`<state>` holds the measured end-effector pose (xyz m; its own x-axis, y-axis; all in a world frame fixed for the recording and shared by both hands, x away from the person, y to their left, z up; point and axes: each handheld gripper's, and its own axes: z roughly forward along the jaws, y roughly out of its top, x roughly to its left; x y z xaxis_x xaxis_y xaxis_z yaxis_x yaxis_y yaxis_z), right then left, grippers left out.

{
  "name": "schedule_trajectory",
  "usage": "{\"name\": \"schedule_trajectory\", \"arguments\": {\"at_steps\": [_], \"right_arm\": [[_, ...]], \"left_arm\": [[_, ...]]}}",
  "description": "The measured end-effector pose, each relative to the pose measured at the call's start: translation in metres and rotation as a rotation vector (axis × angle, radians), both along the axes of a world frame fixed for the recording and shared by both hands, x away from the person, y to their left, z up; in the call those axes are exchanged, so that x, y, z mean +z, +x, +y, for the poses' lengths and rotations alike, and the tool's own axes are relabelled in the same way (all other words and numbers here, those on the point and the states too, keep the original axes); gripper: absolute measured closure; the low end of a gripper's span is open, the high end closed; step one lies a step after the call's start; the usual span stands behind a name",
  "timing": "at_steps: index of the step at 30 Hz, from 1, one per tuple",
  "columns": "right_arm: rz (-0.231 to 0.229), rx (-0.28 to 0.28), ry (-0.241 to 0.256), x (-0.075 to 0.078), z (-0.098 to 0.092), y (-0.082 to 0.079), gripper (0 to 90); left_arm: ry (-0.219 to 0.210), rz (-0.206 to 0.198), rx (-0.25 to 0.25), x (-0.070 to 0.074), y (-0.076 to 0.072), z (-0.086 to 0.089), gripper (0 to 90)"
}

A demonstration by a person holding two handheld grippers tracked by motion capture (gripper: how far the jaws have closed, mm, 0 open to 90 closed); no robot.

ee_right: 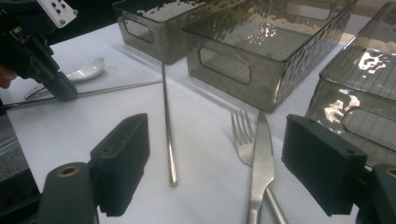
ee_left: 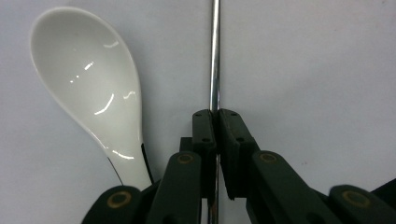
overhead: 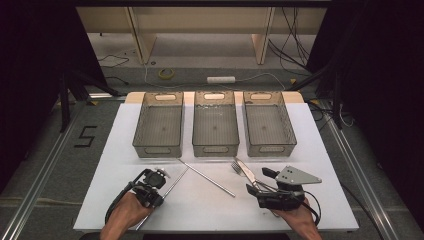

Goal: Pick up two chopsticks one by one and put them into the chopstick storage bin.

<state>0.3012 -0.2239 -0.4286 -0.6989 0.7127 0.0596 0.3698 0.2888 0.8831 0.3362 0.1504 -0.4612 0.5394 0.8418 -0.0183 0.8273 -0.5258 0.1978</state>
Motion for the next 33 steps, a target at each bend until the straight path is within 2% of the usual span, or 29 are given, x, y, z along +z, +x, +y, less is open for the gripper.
{"name": "schedule_trajectory", "arguments": {"at_steps": [7, 19, 21, 22, 23, 25, 26, 29, 30, 33], "right_arm": [[0.001, 0.003, -0.002, 0.000, 0.000, 0.000, 24.1], [0.002, 0.003, -0.002, 0.000, 0.000, 0.000, 24.1], [0.002, 0.003, -0.001, 0.000, 0.000, 0.000, 24.2], [0.002, 0.003, 0.000, 0.000, 0.000, 0.000, 24.2], [0.001, 0.003, 0.000, 0.000, 0.000, 0.000, 24.2], [0.000, 0.003, 0.003, 0.000, 0.000, 0.000, 24.2], [0.000, 0.004, 0.004, 0.000, 0.000, 0.000, 24.2], [-0.002, 0.002, 0.006, 0.000, -0.001, 0.000, 24.1], [-0.002, 0.002, 0.006, 0.000, -0.001, 0.000, 24.1], [-0.001, 0.003, 0.007, 0.000, -0.001, 0.000, 24.1]], "left_arm": [[-0.010, 0.011, -0.012, 0.002, -0.001, 0.000, 85.1], [-0.074, -0.038, -0.047, 0.023, -0.005, 0.004, 85.2], [-0.099, -0.054, -0.055, 0.029, -0.006, 0.004, 85.2], [-0.137, -0.082, -0.064, 0.037, -0.007, 0.004, 85.2], [-0.152, -0.095, -0.066, 0.041, -0.007, 0.005, 85.1], [-0.160, -0.100, -0.069, 0.045, -0.006, 0.006, 85.1], [-0.199, -0.132, -0.062, 0.053, -0.004, 0.008, 85.1], [-0.233, -0.172, -0.057, 0.063, 0.002, 0.012, 85.1], [-0.233, -0.172, -0.057, 0.063, 0.002, 0.012, 85.1], [-0.271, -0.210, -0.033, 0.071, 0.011, 0.018, 85.1]]}}
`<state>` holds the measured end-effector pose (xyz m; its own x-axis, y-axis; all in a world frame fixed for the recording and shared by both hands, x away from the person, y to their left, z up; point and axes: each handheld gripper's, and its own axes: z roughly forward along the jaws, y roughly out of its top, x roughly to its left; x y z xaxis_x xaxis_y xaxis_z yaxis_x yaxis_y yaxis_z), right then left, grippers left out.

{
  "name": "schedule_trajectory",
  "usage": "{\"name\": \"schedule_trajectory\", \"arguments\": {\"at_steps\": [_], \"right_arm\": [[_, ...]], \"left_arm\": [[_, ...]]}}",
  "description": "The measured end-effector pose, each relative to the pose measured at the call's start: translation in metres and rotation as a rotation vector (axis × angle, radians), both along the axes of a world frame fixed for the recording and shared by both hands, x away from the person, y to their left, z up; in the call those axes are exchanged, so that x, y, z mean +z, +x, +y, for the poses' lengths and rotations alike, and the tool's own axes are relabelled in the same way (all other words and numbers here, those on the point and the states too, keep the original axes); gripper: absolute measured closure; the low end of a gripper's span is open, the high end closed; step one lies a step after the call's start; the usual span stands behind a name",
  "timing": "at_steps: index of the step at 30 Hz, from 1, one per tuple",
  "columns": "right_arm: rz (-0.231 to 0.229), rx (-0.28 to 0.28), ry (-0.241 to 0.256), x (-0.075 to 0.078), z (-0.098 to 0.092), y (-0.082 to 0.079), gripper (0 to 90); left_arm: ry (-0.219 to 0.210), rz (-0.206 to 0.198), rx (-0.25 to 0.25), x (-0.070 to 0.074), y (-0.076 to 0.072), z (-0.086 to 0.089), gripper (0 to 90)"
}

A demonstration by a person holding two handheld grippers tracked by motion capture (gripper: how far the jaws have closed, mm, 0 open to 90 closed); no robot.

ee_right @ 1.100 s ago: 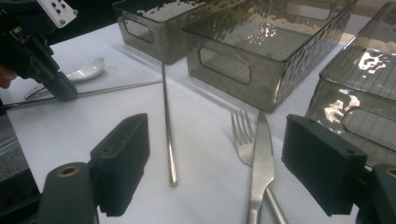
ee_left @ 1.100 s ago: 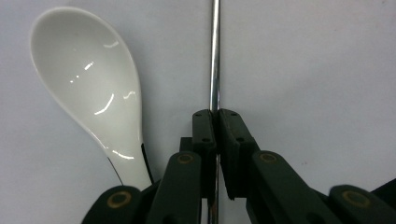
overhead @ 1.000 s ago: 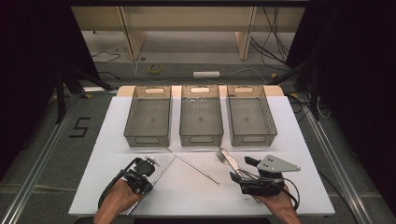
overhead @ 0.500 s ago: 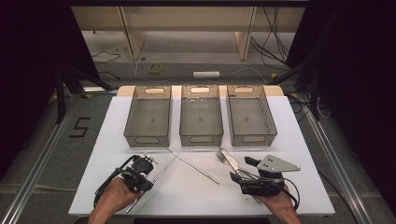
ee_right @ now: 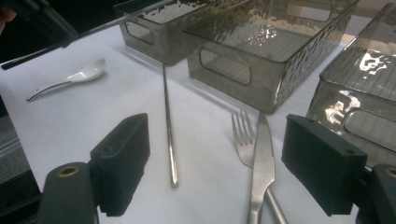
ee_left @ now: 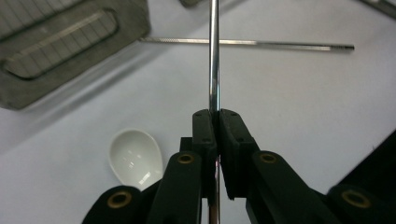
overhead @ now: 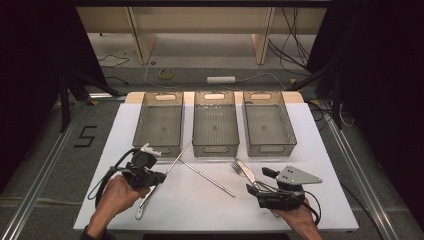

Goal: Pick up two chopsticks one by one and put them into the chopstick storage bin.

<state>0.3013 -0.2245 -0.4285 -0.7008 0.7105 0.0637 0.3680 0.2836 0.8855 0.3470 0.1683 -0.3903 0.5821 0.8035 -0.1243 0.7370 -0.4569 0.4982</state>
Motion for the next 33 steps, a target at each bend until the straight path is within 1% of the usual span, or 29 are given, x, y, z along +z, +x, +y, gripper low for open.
{"name": "schedule_trajectory", "arguments": {"at_steps": [2, 3, 4, 10, 11, 12, 13, 18, 23, 24, 30, 31, 32, 33], "right_arm": [[0.000, 0.000, 0.000, 0.000, 0.000, 0.000, 24.2], [0.000, 0.000, 0.000, 0.000, 0.000, 0.000, 24.2], [0.002, -0.002, 0.001, 0.000, 0.000, 0.001, 24.2], [0.003, -0.001, 0.003, -0.001, 0.000, 0.001, 24.2], [0.001, 0.000, 0.002, -0.001, 0.000, 0.001, 24.2], [0.000, 0.002, 0.001, -0.001, 0.000, 0.001, 24.2], [0.000, 0.001, -0.001, -0.001, 0.000, 0.001, 24.2], [0.000, 0.004, 0.002, -0.001, 0.000, 0.001, 24.2], [0.000, 0.005, 0.004, -0.001, 0.000, 0.001, 24.2], [0.000, 0.005, 0.004, -0.001, 0.000, 0.001, 24.2], [-0.002, 0.003, 0.008, 0.000, 0.000, 0.000, 24.1], [-0.001, 0.003, 0.008, 0.000, 0.000, 0.000, 24.1], [-0.001, 0.004, 0.008, -0.001, 0.000, 0.000, 24.1], [-0.001, 0.004, 0.008, -0.001, 0.000, 0.000, 24.1]], "left_arm": [[-0.017, -0.020, 0.019, 0.004, 0.007, 0.004, 85.1], [-0.027, -0.022, 0.025, 0.006, 0.011, 0.006, 85.1], [-0.042, -0.033, 0.036, 0.008, 0.015, 0.008, 85.1], [-0.079, -0.075, 0.074, 0.023, 0.035, 0.014, 85.1], [-0.084, -0.086, 0.082, 0.027, 0.042, 0.015, 85.1], [-0.092, -0.091, 0.090, 0.029, 0.045, 0.015, 85.1], [-0.092, -0.091, 0.090, 0.029, 0.045, 0.015, 85.1], [-0.118, -0.123, 0.117, 0.035, 0.064, 0.017, 85.0], [-0.127, -0.139, 0.138, 0.037, 0.085, 0.019, 85.0], [-0.130, -0.151, 0.147, 0.037, 0.089, 0.020, 85.0], [-0.140, -0.189, 0.193, 0.044, 0.112, 0.026, 85.0], [-0.138, -0.196, 0.202, 0.046, 0.119, 0.028, 85.0], [-0.138, -0.196, 0.202, 0.046, 0.119, 0.028, 85.0], [-0.140, -0.202, 0.211, 0.047, 0.122, 0.029, 85.0]]}}
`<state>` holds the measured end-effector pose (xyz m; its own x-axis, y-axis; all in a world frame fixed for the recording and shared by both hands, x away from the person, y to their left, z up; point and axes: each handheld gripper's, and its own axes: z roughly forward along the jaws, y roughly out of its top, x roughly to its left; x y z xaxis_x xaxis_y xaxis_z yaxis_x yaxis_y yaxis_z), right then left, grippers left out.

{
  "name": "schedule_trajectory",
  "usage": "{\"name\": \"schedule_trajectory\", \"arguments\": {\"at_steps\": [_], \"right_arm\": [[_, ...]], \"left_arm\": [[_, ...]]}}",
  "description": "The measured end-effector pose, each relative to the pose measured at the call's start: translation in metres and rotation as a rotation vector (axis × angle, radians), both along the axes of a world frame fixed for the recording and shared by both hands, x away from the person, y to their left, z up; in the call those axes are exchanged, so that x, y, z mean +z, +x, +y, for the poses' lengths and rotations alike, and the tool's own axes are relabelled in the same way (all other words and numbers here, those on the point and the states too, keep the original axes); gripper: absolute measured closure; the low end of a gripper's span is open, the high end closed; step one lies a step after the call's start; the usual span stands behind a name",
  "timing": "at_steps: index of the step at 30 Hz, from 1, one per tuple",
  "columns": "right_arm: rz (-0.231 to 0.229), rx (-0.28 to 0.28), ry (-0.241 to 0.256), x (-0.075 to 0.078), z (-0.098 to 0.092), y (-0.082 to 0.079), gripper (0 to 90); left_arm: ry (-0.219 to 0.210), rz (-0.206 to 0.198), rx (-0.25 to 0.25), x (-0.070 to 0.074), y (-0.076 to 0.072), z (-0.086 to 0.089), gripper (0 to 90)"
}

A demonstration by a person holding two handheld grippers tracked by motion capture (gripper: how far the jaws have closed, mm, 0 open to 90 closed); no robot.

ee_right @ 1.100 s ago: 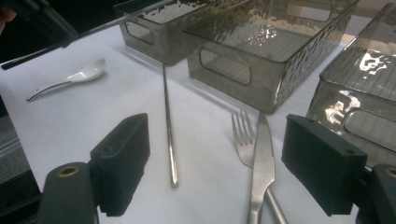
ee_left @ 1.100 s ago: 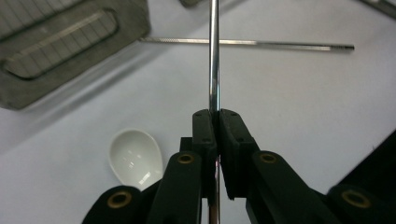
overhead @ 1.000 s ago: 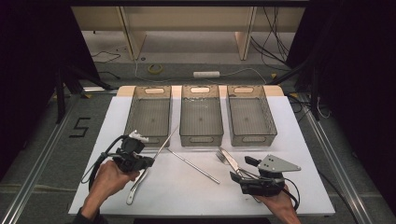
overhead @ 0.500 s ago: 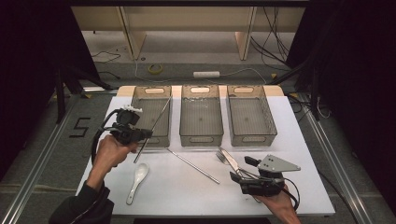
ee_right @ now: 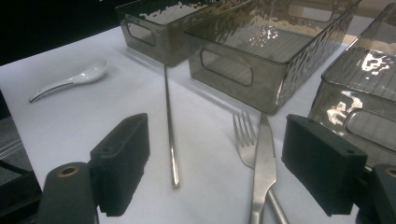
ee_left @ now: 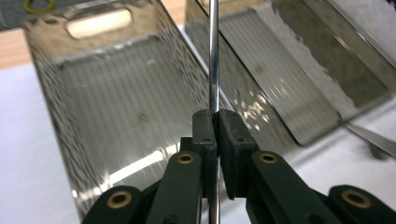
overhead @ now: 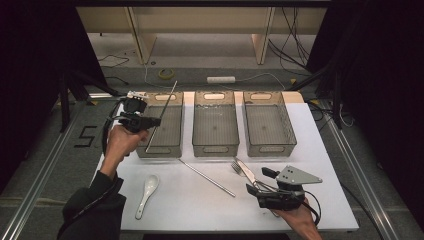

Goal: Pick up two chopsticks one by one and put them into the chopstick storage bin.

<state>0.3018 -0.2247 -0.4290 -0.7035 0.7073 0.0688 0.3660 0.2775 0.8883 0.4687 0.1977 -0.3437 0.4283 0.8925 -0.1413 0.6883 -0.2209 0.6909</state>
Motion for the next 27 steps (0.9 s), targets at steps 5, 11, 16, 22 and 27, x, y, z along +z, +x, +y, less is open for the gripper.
{"name": "schedule_trajectory", "arguments": {"at_steps": [5, 11, 16, 22, 27], "right_arm": [[0.003, 0.004, -0.001, 0.000, 0.001, 0.000, 24.1], [0.002, 0.005, 0.000, 0.000, 0.000, 0.000, 24.1], [0.005, 0.006, 0.000, -0.001, 0.000, 0.001, 24.1], [0.007, 0.008, 0.000, -0.001, 0.000, 0.000, 24.1], [0.007, 0.010, 0.000, -0.001, 0.001, 0.000, 24.1]], "left_arm": [[-0.011, -0.020, 0.036, 0.002, 0.016, 0.004, 85.0], [0.007, -0.025, 0.069, -0.003, 0.035, 0.009, 85.0], [-0.006, -0.026, 0.096, -0.010, 0.044, 0.014, 85.0], [-0.007, -0.027, 0.116, -0.023, 0.049, 0.018, 85.0], [0.000, -0.012, 0.136, -0.039, 0.052, 0.019, 84.9]]}}
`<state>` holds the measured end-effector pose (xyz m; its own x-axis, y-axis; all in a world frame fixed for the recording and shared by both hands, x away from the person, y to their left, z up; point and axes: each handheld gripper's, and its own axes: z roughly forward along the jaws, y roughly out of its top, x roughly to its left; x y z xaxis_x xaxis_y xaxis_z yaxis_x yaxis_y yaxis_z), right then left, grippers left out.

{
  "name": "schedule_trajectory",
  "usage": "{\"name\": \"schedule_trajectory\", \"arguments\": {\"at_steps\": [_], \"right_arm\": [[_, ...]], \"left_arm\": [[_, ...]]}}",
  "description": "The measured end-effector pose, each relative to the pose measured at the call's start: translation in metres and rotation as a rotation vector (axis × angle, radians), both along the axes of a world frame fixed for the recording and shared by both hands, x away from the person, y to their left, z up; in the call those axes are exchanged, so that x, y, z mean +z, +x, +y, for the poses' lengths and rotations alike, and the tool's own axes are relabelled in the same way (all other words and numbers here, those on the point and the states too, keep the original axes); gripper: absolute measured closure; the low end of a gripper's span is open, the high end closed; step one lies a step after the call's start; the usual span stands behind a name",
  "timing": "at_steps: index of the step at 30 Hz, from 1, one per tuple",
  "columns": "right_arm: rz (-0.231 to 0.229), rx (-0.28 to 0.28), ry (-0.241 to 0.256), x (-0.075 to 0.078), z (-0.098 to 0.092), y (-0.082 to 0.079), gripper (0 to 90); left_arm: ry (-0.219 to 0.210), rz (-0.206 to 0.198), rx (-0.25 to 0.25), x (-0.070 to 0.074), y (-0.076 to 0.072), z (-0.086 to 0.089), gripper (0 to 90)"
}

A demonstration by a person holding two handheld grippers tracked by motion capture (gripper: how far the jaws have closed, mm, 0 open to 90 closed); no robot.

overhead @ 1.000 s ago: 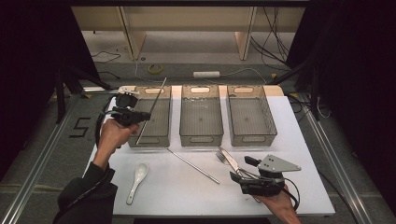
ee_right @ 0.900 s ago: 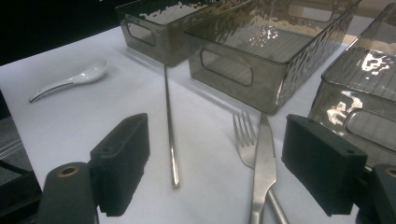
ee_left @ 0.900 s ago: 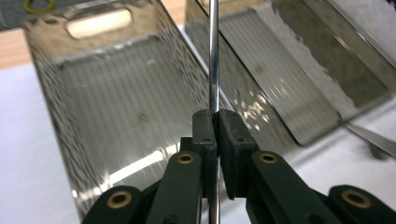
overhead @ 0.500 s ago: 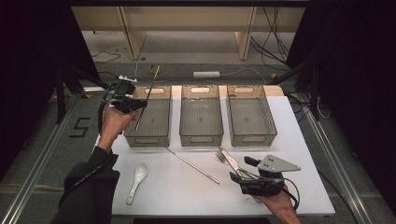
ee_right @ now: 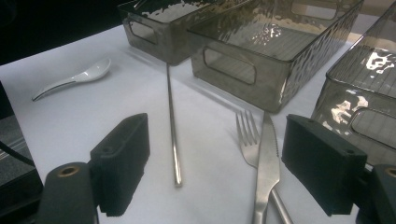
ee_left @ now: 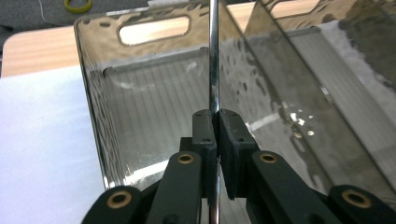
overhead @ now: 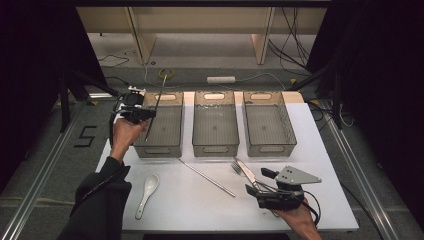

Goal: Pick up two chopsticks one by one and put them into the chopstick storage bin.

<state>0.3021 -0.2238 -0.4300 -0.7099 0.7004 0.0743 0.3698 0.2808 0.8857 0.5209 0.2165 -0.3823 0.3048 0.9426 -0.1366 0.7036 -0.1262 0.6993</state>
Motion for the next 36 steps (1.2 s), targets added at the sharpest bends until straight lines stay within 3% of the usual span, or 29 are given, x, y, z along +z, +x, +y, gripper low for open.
{"name": "schedule_trajectory", "arguments": {"at_steps": [17, 18, 21, 23, 27, 29, 33, 36], "right_arm": [[0.002, 0.002, -0.001, 0.000, 0.000, 0.000, 24.1], [0.002, 0.003, -0.001, 0.000, 0.000, 0.000, 24.1], [0.002, 0.003, 0.000, 0.000, 0.000, 0.000, 24.1], [0.001, 0.002, 0.001, 0.000, 0.000, 0.000, 24.1], [0.000, 0.002, 0.001, 0.000, 0.000, 0.000, 24.1], [0.001, 0.001, 0.001, 0.000, 0.000, 0.000, 24.1], [-0.002, 0.003, 0.003, 0.000, 0.000, 0.000, 24.1], [-0.008, 0.002, 0.002, 0.001, 0.000, -0.001, 24.1]], "left_arm": [[0.021, 0.069, 0.046, -0.030, 0.007, 0.008, 83.4], [0.026, 0.073, 0.051, -0.031, 0.007, 0.008, 81.4], [0.022, 0.074, 0.049, -0.032, 0.007, 0.007, 58.9], [0.023, 0.083, 0.035, -0.031, 0.006, 0.005, 49.5], [-0.019, 0.066, 0.021, -0.022, -0.005, 0.001, 40.5], [-0.046, 0.055, 0.002, -0.017, -0.013, -0.002, 31.8], [-0.078, 0.044, -0.057, -0.008, -0.029, -0.008, 24.8], [-0.119, 0.004, -0.102, 0.001, -0.044, -0.014, 24.3]]}}
